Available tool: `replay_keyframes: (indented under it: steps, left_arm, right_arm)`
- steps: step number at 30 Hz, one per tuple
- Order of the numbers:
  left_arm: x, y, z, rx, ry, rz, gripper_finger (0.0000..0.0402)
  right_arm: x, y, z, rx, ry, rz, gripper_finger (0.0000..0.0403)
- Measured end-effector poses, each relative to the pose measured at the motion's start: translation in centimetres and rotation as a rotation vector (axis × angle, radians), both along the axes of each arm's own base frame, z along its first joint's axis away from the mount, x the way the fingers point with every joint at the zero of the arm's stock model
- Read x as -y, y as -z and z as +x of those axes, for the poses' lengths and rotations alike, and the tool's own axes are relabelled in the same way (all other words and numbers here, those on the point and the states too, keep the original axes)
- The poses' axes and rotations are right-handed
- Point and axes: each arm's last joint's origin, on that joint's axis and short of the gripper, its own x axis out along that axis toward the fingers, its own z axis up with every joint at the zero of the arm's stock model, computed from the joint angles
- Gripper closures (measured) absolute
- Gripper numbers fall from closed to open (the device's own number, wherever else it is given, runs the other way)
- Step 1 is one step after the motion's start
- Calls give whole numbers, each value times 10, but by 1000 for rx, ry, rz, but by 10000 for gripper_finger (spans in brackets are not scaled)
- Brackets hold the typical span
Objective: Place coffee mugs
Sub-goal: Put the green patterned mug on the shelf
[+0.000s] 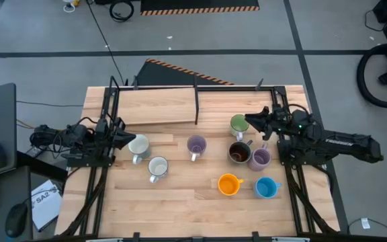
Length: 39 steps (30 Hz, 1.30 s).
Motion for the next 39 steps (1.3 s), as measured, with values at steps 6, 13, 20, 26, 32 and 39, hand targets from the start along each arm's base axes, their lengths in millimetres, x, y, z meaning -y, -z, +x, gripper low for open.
replay_keyframes:
  steps: [6, 13, 20, 26, 32, 39]
  left_arm:
    - [-1, 0, 0, -2, -34, -17, 381]
    - [-1, 2, 0, -14, -25, -53, 381]
    - [-3, 4, 1, -38, -87, -62, 381]
    - [-4, 4, 0, -55, -166, 3, 381]
    - [-4, 5, 1, -79, -187, 80, 381]
    - [-4, 5, 1, -100, -225, 227, 381]
  right_arm:
    - [6, -15, 24, -116, -30, -36, 279]
    - [9, -36, 58, -252, -73, -92, 279]
    - [7, -49, 88, -503, -89, -89, 279]
    - [4, -55, 107, -716, -35, -76, 279]
    - [2, -51, 124, -972, -23, -126, 279]
    - [9, -57, 154, -1177, -23, -85, 259]
